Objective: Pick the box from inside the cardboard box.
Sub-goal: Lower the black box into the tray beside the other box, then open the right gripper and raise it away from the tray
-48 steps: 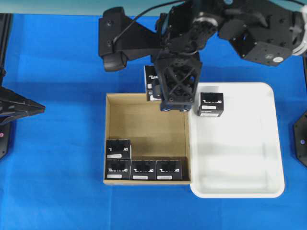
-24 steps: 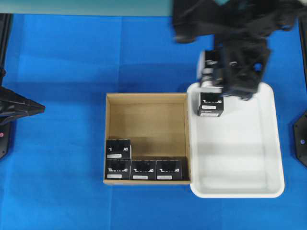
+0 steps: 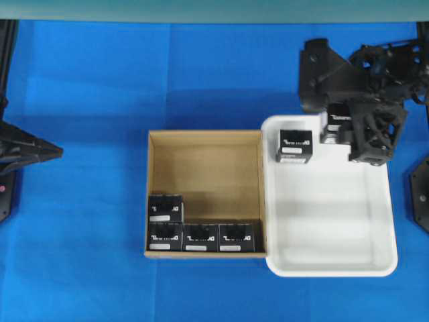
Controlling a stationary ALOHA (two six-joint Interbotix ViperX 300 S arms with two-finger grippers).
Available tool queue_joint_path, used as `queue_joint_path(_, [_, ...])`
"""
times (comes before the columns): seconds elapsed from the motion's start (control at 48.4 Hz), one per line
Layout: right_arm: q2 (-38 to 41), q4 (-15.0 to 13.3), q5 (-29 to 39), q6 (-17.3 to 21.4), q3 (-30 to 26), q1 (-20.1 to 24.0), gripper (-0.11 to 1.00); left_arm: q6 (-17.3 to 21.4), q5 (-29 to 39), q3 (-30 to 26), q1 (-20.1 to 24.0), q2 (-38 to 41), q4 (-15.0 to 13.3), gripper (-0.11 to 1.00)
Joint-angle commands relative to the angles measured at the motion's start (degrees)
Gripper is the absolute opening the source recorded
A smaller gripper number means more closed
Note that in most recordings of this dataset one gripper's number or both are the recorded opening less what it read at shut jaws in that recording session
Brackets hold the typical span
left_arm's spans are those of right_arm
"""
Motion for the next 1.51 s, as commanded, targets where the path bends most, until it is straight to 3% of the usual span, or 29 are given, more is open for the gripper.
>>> queue_joint_path(0.0, [-0.88, -0.18, -3.08, -0.79, 4.48, -0.62, 0.61, -0.09, -0.35, -1.67, -0.09, 0.35, 0.18, -0.07])
queue_joint_path(0.269, [-0.62, -0.18, -15.29, -3.60, 15.21, -1.23, 0.61, 0.00, -0.35, -1.76, -0.09, 0.35, 0.18, -0.07])
queue_joint_path(0.476, [2.81, 0.00, -22.50, -3.43, 18.98, -1.41, 0.61, 0.00, -0.62, -1.85, -0.09, 0.70, 0.18, -0.07])
queue_joint_path(0.807, [10.20, -0.18, -26.37, -3.69, 17.75, -2.02, 0.61, 0.00, -0.62, -2.02, -0.09, 0.62, 0.18, -0.07])
queue_joint_path(1.489, [10.63, 0.00, -29.53, -3.96, 18.98, -4.83, 0.62, 0.09, -0.44, -2.02, -0.09, 0.62, 0.18, -0.07])
